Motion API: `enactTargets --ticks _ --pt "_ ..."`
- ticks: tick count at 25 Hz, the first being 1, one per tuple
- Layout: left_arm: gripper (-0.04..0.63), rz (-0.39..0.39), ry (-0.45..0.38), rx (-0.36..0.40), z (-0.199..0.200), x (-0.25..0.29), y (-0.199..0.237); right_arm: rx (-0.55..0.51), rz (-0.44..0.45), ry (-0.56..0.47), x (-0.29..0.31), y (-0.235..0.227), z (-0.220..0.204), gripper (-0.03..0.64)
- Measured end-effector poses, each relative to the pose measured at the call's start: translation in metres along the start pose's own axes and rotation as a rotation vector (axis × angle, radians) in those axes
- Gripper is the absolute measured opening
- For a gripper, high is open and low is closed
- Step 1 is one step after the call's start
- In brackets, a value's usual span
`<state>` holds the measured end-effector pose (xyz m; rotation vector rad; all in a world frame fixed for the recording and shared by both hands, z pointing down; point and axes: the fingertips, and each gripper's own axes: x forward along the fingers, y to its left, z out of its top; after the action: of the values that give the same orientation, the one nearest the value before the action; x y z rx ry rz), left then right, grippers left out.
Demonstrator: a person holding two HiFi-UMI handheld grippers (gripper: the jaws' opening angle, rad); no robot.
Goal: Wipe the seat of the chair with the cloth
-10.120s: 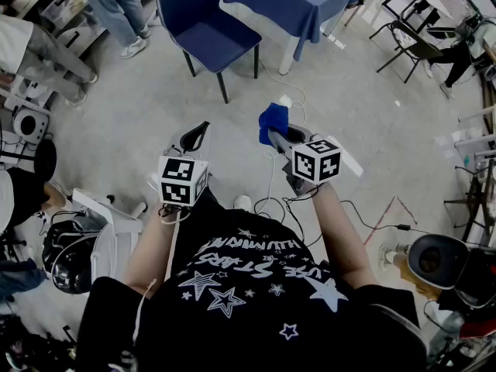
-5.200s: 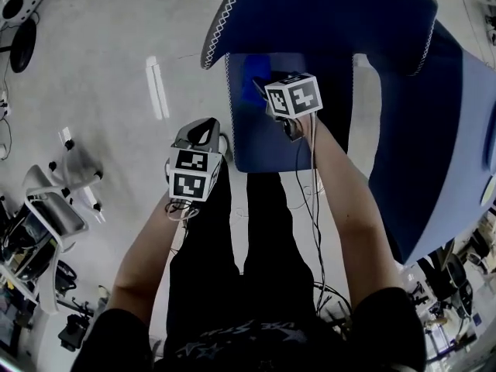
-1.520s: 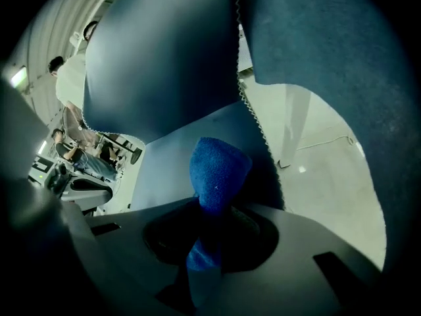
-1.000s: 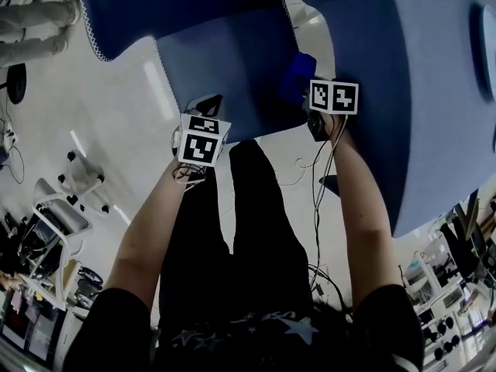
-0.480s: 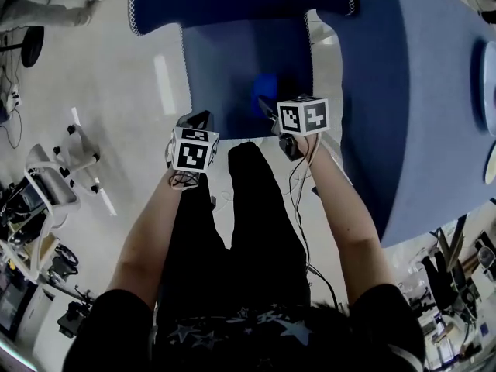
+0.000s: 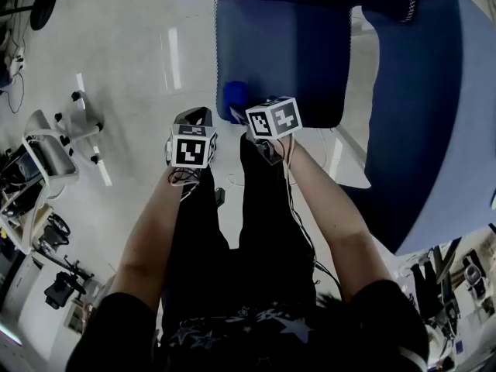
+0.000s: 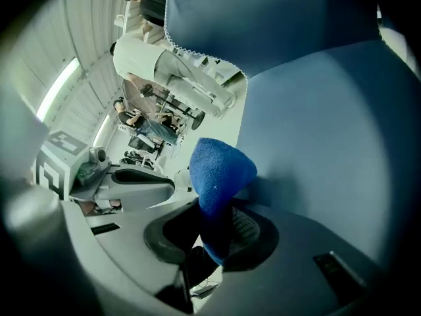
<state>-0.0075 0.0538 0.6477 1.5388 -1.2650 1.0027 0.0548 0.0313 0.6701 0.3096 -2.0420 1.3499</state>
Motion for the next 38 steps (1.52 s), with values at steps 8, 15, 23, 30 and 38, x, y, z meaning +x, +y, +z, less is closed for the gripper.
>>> enactTargets --ticks 8,15,23,30,38 --pt "0.021 0.023 0.022 -0.024 -0.023 -0.005 0.03 0.026 -0.064 0.031 0.023 -0.012 -0.007 0.075" --pt "0.021 -0.029 -0.001 0.031 0.002 0.001 -0.01 0.076 -0.126 -0.023 -0.017 -0.043 -0.006 0.075" --pt "0.021 -0.081 0.051 0.16 0.009 0.019 -0.058 0.148 -0.242 -0.089 -0.086 -0.1 -0.033 0.075" --pt "0.021 -0.111 0.072 0.315 0.028 0.025 -0.089 0.224 -0.325 -0.177 -0.136 -0.129 -0.058 0.077" --pt "0.021 -0.143 0.093 0.364 0.039 0.035 -0.139 0.294 -0.426 -0.236 -0.197 -0.168 -0.087 0.077"
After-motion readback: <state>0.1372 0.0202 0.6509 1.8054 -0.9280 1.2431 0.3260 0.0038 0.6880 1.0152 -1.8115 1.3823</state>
